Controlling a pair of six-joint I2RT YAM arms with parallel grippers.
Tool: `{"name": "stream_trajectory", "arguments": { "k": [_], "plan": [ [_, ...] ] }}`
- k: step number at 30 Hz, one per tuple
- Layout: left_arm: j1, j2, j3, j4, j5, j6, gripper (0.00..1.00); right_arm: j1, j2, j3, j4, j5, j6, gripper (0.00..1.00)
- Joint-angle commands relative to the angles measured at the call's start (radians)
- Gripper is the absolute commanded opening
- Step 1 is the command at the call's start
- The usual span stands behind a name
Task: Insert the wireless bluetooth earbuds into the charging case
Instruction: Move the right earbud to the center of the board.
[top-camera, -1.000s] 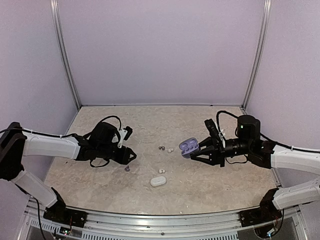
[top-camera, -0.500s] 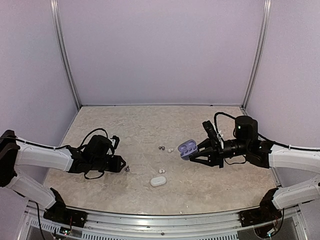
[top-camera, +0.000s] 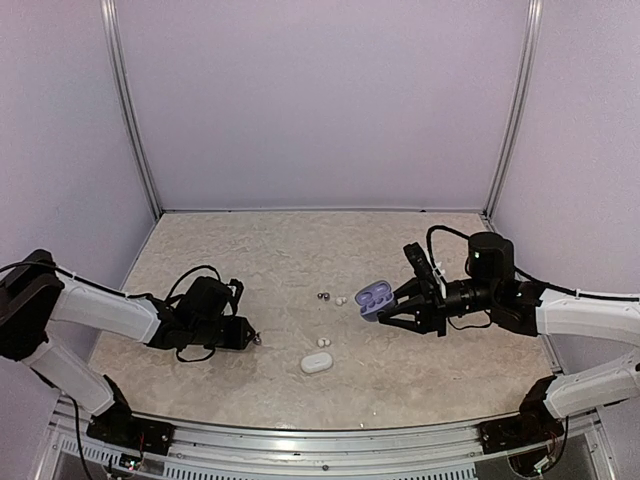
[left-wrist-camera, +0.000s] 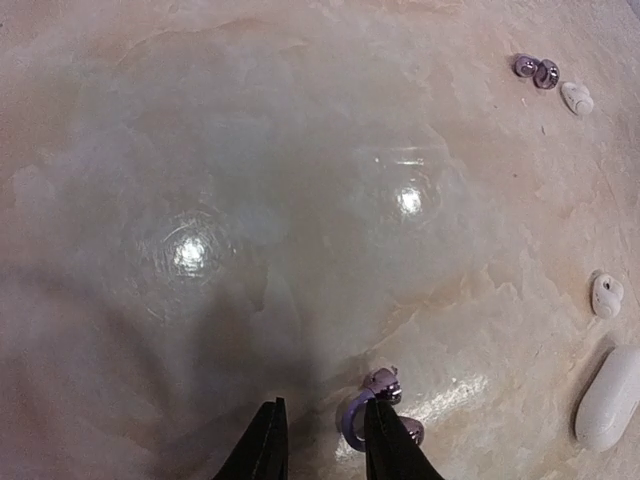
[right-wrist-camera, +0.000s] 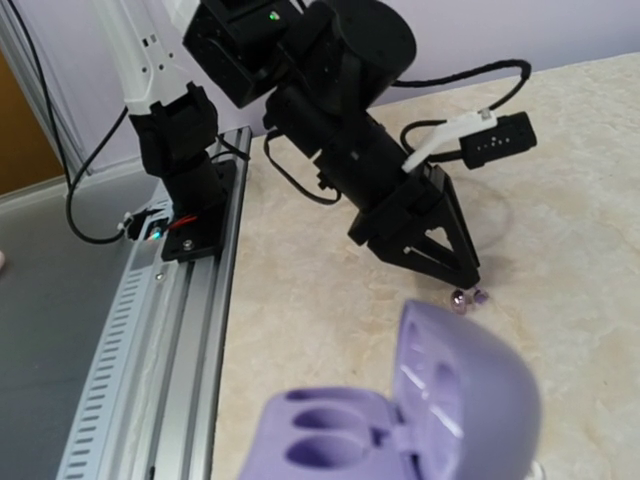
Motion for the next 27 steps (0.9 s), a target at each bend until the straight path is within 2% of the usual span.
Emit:
{"name": "stream_trajectory", "arguments": {
  "k": [1,11,17,27],
  "plan": [
    [-0.01,0.031,0.023,0.032,0.001,-0.011,0.29,-0.008,0.004,0.013,0.012,-0.01,-0.009,0.0],
    [-0.044,0.08,0.049,0.061,0.041,0.003,0.24,-0.009,0.01,0.014,0.007,-0.004,-0.013,0.0],
    [-0.076,0.098,0.088,0.065,0.058,0.049,0.31,-0.008,0.015,0.016,0.007,-0.004,-0.013,0.0],
    [-0.081,0.159,0.137,0.011,0.054,0.098,0.22,-0.008,0.012,0.016,0.0,0.003,-0.016,0.0]
  ]
}}
